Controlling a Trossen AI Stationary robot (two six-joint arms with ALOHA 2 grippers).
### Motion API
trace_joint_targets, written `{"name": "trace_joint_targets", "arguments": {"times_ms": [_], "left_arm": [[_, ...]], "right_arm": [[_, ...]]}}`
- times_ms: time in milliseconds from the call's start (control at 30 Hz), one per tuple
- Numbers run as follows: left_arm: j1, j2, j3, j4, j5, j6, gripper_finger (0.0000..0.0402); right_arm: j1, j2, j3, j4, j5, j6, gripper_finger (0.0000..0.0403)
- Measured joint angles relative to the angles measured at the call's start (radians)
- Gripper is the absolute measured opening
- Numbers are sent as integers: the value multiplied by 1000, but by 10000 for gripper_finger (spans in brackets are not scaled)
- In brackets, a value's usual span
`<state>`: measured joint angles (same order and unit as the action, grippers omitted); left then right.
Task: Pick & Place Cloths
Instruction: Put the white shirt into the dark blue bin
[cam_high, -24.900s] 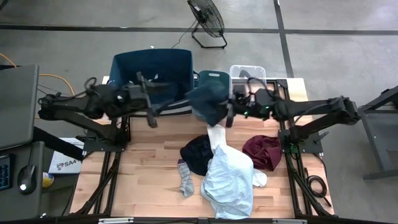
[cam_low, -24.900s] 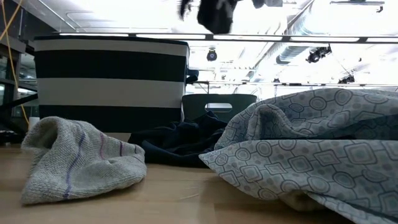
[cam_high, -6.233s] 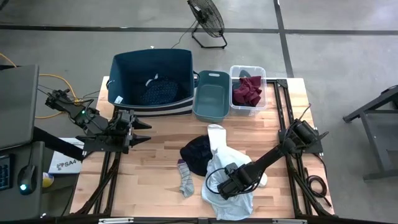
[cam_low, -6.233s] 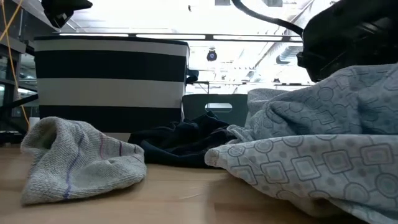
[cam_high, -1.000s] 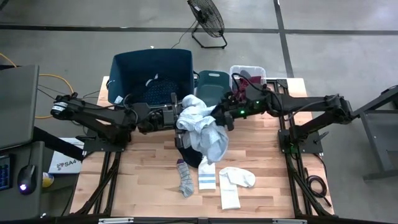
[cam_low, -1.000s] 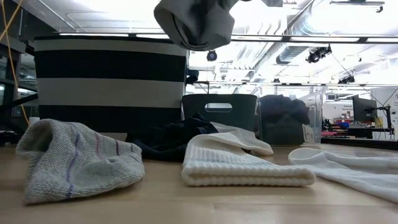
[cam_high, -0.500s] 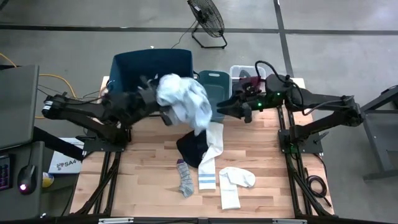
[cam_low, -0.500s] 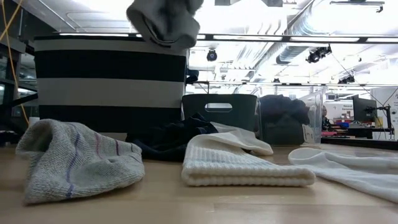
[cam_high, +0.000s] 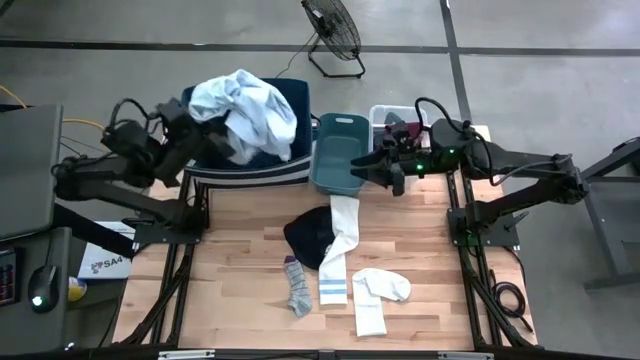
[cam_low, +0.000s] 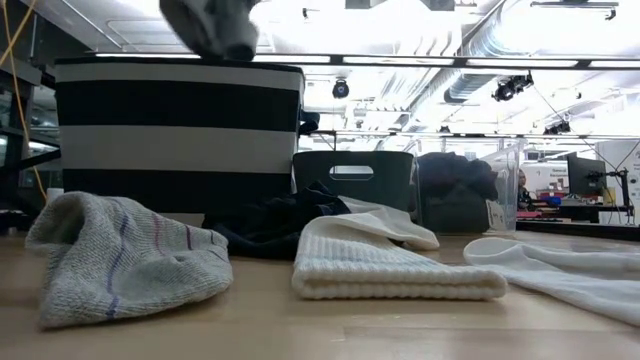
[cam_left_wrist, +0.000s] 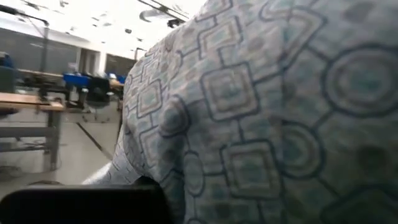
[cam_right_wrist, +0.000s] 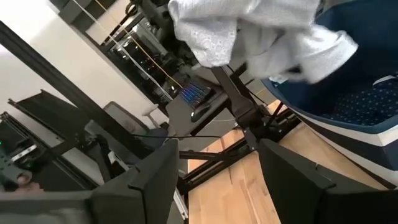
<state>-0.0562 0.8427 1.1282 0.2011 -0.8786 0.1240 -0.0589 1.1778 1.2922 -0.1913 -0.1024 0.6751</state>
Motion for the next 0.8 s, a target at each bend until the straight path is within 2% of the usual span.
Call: {"name": "trace_joint_targets", "arguments": {"times_ms": [300,667,800], "left_arm": [[125,-26,-1,-175,-1,2,94],[271,81,-1,-402,-53,-79,94],[342,123,-1,-543,-46,-192,94]], "right_arm": [[0,0,0,-1,34,-18,215],[0,0,0,-35,58,-14,215],[0,0,0,-45,73,-14,215]]}}
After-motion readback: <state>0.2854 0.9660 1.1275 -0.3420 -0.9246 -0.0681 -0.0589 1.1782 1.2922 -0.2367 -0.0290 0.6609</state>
